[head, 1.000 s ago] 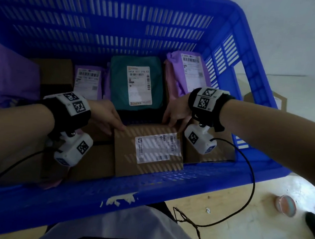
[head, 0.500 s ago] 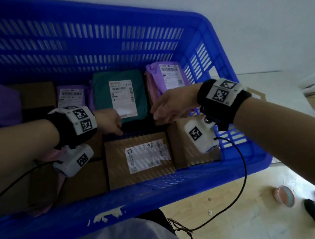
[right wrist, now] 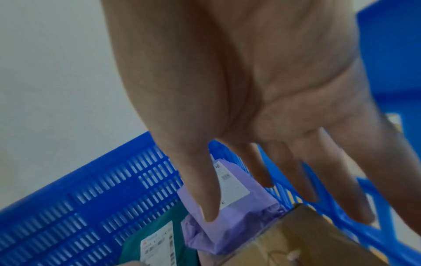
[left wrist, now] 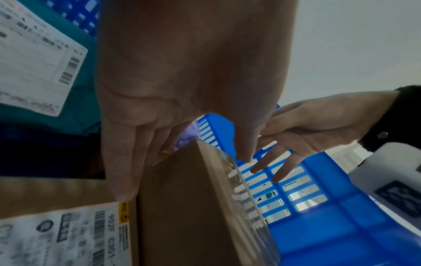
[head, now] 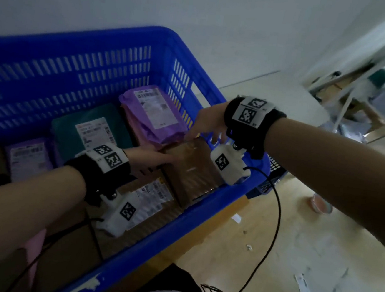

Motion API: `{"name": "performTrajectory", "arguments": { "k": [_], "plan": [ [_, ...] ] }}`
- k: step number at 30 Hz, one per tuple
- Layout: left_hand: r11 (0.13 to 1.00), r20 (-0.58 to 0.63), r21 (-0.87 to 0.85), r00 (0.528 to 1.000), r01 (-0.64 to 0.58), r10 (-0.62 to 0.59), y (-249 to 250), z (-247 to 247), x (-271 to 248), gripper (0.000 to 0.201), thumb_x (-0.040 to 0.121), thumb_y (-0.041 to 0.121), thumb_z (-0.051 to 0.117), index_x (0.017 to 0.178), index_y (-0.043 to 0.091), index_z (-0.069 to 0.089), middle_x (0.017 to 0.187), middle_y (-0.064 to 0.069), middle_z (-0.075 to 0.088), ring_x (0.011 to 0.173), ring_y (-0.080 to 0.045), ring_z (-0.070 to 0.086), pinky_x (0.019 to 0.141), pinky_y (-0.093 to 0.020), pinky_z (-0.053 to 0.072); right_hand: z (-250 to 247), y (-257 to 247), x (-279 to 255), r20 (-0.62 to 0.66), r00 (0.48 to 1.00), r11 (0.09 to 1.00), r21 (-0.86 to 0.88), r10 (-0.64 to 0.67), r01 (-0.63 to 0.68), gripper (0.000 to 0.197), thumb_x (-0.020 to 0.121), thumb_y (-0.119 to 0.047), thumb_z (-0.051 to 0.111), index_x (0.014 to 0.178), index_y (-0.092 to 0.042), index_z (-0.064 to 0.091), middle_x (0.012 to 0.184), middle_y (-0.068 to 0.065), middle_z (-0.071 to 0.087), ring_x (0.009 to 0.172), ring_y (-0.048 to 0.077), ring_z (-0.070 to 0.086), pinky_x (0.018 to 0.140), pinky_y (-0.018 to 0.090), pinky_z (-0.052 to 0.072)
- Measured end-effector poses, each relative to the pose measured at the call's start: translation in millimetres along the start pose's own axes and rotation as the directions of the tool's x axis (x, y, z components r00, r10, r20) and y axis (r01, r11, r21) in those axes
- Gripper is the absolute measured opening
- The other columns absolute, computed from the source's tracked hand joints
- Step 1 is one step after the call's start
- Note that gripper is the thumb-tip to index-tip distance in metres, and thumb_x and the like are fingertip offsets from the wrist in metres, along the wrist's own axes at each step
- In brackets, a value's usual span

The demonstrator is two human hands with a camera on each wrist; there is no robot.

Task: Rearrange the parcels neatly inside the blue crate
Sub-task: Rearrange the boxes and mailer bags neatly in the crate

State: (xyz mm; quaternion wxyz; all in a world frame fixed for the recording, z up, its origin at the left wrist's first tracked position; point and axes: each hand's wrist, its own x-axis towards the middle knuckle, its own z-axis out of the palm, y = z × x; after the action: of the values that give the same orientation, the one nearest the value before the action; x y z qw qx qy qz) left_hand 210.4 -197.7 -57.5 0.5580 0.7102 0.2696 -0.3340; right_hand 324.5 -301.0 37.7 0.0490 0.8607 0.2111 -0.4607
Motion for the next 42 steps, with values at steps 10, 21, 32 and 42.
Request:
{"name": "performTrajectory", "arguments": {
  "k": [10, 21, 32, 42],
  "plan": [
    [0.981, 0.003, -0.182, 0.998, 0.07, -0.07, -7.1, 13.4, 7.4, 0.018, 0.093, 0.035, 0.054, 0.086, 0.019, 0.055, 0.083, -0.006, 0.05, 0.073, -0.022, 0.051, 0.068, -0.035, 0.055, 10.0, -1.1, -0.4, 0.045, 0.998, 0.999, -0.035, 0.038, -0.037, 0.05, 0.098, -0.037, 0.046, 0.127, 0.003, 0.053, 0.084, 0.013, 0.06, 0.061, 0.021, 0.052, 0.049, 0.026, 0.042],
    [0.915, -0.047, -0.398, 0.997, -0.07, 0.056, -4.8, -3.9, -13.2, 0.023, 0.097, 0.018, 0.049, 0.117, 0.007, 0.053, 0.095, -0.017, 0.065, 0.078, -0.027, 0.064, 0.058, -0.028, 0.059, -3.6, -7.6, -13.1, 0.092, 0.996, 0.966, 0.259, -0.011, -0.013, 0.039, 0.1, -0.023, 0.047, 0.129, 0.002, 0.051, 0.132, 0.019, 0.055, 0.098, 0.033, 0.06, 0.08, 0.034, 0.055],
    [0.931, -0.076, -0.346, 0.993, -0.114, 0.093, 7.9, -59.4, -80.6, 0.038, 0.095, 0.025, 0.053, 0.126, 0.002, 0.052, 0.11, -0.021, 0.067, 0.094, -0.03, 0.068, 0.07, -0.034, 0.061, -47.9, -41.8, -48.2, -0.045, 0.98, 0.933, 0.299, -0.195, 0.199, 0.052, 0.094, -0.028, 0.057, 0.126, 0.013, 0.051, 0.129, 0.03, 0.055, 0.115, 0.046, 0.056, 0.095, 0.057, 0.049],
    [0.877, -0.151, -0.416, 0.969, -0.242, 0.196, -16.2, -99.7, -153.3, 0.097, 0.045, 0.045, 0.089, 0.13, 0.02, 0.048, 0.119, -0.022, 0.065, 0.105, -0.037, 0.066, 0.094, -0.05, 0.051, -51.7, -107.4, -114.4, -0.009, 0.881, 0.825, 0.344, -0.474, 0.447, 0.026, 0.098, -0.009, 0.044, 0.113, 0.011, 0.051, 0.144, 0.03, 0.037, 0.094, 0.044, 0.064, 0.082, 0.047, 0.057]
  ]
}}
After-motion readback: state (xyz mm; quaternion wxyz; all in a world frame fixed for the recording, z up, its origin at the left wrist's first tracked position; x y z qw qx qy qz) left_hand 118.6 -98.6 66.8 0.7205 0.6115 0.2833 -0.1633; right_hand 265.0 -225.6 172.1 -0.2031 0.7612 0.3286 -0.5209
